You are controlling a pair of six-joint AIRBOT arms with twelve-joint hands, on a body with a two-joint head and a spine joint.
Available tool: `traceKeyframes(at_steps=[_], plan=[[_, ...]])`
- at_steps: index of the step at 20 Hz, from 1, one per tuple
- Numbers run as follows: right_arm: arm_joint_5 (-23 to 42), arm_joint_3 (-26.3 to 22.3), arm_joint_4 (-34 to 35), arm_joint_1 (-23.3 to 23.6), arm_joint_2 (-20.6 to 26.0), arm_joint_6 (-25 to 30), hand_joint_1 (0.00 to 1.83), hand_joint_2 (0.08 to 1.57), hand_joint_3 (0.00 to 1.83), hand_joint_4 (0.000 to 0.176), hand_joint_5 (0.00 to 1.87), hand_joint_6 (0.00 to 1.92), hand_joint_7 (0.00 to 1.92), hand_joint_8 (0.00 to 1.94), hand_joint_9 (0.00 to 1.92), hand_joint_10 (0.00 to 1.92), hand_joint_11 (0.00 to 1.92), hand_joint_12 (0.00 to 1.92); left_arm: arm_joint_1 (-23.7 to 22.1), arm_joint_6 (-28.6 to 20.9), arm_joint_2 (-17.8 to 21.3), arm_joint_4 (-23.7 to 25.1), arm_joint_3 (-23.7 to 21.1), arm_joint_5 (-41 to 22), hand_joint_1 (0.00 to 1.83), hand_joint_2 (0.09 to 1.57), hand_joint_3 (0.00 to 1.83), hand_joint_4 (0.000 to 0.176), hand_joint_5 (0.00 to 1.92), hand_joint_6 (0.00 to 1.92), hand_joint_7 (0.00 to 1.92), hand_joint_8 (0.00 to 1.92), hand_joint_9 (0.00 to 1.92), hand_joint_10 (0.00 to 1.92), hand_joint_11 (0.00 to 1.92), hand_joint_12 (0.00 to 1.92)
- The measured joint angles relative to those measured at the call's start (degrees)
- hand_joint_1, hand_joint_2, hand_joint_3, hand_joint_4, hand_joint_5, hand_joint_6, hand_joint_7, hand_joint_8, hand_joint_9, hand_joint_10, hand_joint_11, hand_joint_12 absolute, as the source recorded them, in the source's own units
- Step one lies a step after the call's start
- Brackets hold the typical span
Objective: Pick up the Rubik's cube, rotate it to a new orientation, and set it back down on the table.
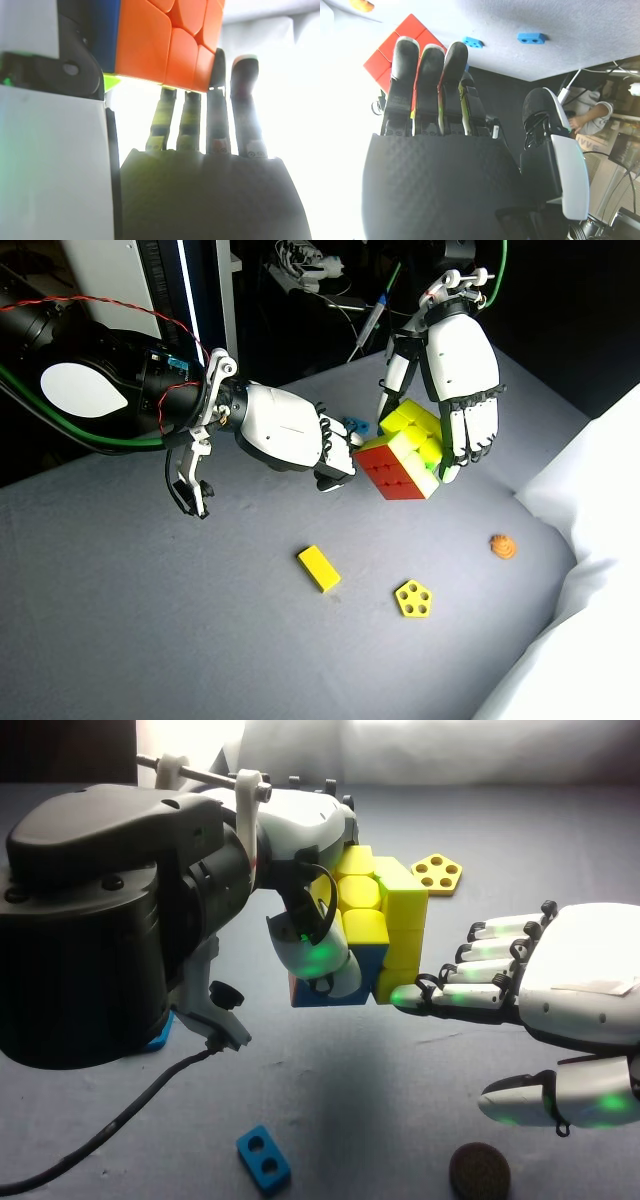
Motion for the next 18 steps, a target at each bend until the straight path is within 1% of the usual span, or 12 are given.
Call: traceKeyframes(at_steps=[1,3,4,6,7,8,10,11,13,15,17,18], plan=[[0.04,0.11,0.02,0.0,-0.11,-0.11,0.06,1.28,0.0,0.0,0.15,0.02,0.24,1.38,0.23,1.88,0.18,1.92,-0.02,0.0,0.0,-0.04,0.0,-0.02,1.03,1.41,0.01,0.0,0.54,1.65,0.43,1.89,0.25,1.92,0.24,1.92],[-0.07,0.42,0.09,0.0,-0.46,-0.2,0.07,1.28,0.0,0.0,0.15,0.01,0.25,1.38,0.25,1.89,0.19,1.92,-0.17,-0.09,0.0,-0.2,0.0,0.0,1.04,1.4,0.0,0.0,0.56,1.61,0.44,1.89,0.27,1.92,0.25,1.92],[-0.17,0.52,0.15,0.0,-0.52,-0.2,0.07,1.28,0.0,0.0,0.14,0.01,0.24,1.38,0.27,1.87,0.28,1.92,-0.24,-0.11,0.0,-0.07,0.0,0.11,1.05,1.4,0.0,0.0,0.55,1.59,0.45,1.9,0.28,1.92,0.26,1.92],[-0.2,0.59,0.57,0.0,-0.52,-0.22,0.05,1.29,0.0,0.0,0.16,0.02,0.22,1.39,0.25,1.89,0.31,1.92,-0.24,-0.22,0.0,0.22,0.0,0.09,1.05,1.39,0.0,0.0,0.55,1.6,0.47,1.87,0.31,1.92,0.28,1.92],[-0.26,0.68,0.57,0.0,-0.61,-0.28,0.03,1.28,0.0,0.0,0.16,0.01,0.22,1.42,0.25,1.92,0.31,1.92,-0.24,-0.22,0.0,0.2,0.0,0.07,1.06,1.31,0.0,0.0,0.63,1.53,0.26,1.92,0.31,1.92,0.28,1.92],[-0.33,0.7,0.57,0.0,-0.7,-0.39,0.03,1.28,0.0,0.0,0.15,0.01,0.22,1.41,0.24,1.91,0.29,1.92,-0.24,-0.2,0.0,0.2,0.0,0.04,1.06,1.37,0.0,0.0,0.6,1.55,0.42,1.88,0.3,1.92,0.27,1.92],[-0.33,0.98,0.59,0.0,-0.94,-0.44,0.05,1.28,0.0,0.0,0.15,0.01,0.22,1.41,0.23,1.91,0.25,1.92,-0.24,-0.2,0.0,0.22,0.0,0.0,1.06,1.38,0.0,0.0,0.58,1.56,0.46,1.87,0.32,1.92,0.3,1.92],[-0.37,1.31,0.68,0.0,-1.22,-0.59,0.06,1.29,0.0,0.0,0.13,0.0,0.21,1.39,0.2,1.92,0.24,1.92,-0.24,-0.17,0.0,0.24,0.0,-0.02,1.06,1.38,0.0,0.0,0.57,1.55,0.47,1.88,0.33,1.92,0.34,1.92],[-0.5,1.66,1.31,0.22,-1.46,-0.66,0.09,1.27,0.0,0.0,0.13,0.01,0.21,1.41,0.21,1.92,0.28,1.92,-0.24,-0.2,0.0,0.33,0.0,-0.11,1.03,1.41,0.01,0.0,0.51,1.65,0.43,1.92,0.27,1.92,0.3,1.92],[-0.55,1.79,1.95,0.42,-1.53,-0.76,0.1,1.27,0.0,0.0,0.13,0.0,0.19,1.44,0.21,1.92,0.29,1.92,-0.24,-0.2,0.0,0.59,0.0,-0.24,1.03,1.41,0.01,0.0,0.51,1.64,0.44,1.92,0.27,1.92,0.31,1.92],[-0.42,1.88,2.01,0.42,-1.57,-0.76,0.06,1.28,0.0,0.0,0.16,0.01,0.21,1.45,0.24,1.92,0.32,1.92,-0.26,-0.2,0.0,0.48,0.0,-0.26,1.01,1.42,0.0,0.018,0.5,1.73,0.44,1.86,0.27,1.92,0.27,1.92],[-0.42,1.88,2.01,0.42,-1.57,-0.79,0.06,1.28,0.0,0.0,0.16,0.01,0.21,1.45,0.24,1.92,0.32,1.92,-0.24,-0.2,0.0,0.48,0.0,-0.26,1.01,1.42,0.0,0.018,0.5,1.73,0.44,1.86,0.27,1.92,0.27,1.92]])
